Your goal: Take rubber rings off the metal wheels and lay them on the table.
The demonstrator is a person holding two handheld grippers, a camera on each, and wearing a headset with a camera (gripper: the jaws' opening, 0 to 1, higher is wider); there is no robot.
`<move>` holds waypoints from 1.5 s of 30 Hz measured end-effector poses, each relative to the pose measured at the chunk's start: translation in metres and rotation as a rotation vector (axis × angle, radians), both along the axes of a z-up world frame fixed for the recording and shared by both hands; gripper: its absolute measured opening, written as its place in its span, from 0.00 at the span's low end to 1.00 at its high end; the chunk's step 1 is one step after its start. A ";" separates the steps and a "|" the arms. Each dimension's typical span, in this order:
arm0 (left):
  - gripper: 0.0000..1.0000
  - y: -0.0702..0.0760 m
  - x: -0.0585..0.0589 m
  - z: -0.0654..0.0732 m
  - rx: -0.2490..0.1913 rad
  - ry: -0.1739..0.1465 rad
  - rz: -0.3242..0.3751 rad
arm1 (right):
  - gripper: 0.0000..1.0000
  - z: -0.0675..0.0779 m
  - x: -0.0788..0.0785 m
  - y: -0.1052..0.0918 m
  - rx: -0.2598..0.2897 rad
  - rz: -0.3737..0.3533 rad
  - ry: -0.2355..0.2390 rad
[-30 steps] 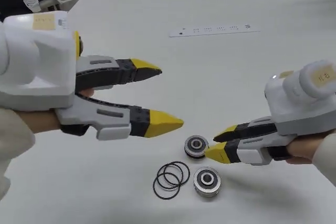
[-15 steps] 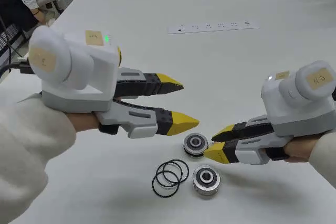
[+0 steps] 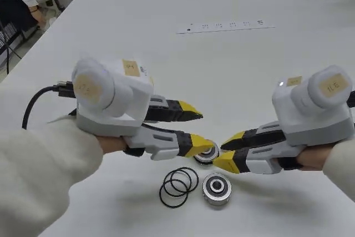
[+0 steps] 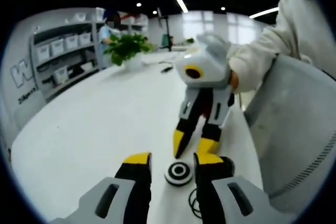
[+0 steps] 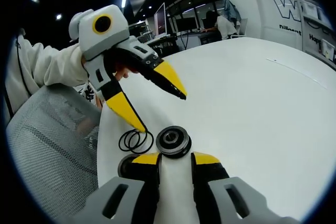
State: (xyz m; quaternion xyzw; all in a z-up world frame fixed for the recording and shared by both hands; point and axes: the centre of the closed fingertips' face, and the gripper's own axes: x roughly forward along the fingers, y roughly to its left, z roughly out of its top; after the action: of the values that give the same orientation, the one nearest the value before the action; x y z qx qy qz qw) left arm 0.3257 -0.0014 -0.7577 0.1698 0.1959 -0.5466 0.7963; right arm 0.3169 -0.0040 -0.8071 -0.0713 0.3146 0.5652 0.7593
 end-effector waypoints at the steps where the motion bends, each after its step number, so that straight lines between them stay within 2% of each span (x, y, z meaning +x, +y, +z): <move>1: 0.32 0.000 0.000 -0.002 0.004 0.004 0.000 | 0.19 0.000 0.000 0.000 0.000 0.001 0.000; 4: 0.29 0.000 -0.002 -0.013 0.033 0.019 -0.002 | 0.19 -0.001 -0.001 0.001 -0.001 0.005 -0.001; 6: 0.27 0.000 -0.002 -0.018 0.055 0.016 -0.003 | 0.19 -0.002 -0.001 0.001 -0.005 0.009 -0.003; 12: 0.21 0.000 -0.003 -0.027 0.064 0.032 -0.006 | 0.18 -0.002 -0.002 0.001 -0.007 0.008 -0.007; 17: 0.16 0.002 -0.003 -0.031 0.073 0.034 0.000 | 0.18 -0.001 -0.003 0.003 -0.003 0.011 -0.008; 21: 0.13 0.001 -0.005 -0.032 0.054 0.054 -0.005 | 0.15 -0.001 -0.004 0.004 -0.010 0.022 -0.025; 23: 0.13 0.002 -0.006 -0.032 0.050 0.041 -0.007 | 0.14 -0.002 -0.004 0.004 -0.010 0.025 -0.027; 27: 0.13 0.003 -0.006 -0.032 0.045 0.037 -0.004 | 0.14 -0.002 -0.003 0.004 -0.008 0.024 -0.027; 35: 0.13 0.004 -0.008 -0.032 0.028 0.052 0.008 | 0.12 -0.002 -0.003 0.004 -0.017 0.053 -0.068; 45: 0.13 0.003 -0.009 -0.032 0.024 0.049 0.010 | 0.12 -0.002 -0.003 0.005 -0.032 0.069 -0.102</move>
State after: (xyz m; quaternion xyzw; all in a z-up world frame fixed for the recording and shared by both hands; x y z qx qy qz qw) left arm 0.3172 0.0021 -0.7898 0.1649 0.2228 -0.5442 0.7919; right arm 0.3135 0.0005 -0.8092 -0.1228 0.2818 0.5815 0.7532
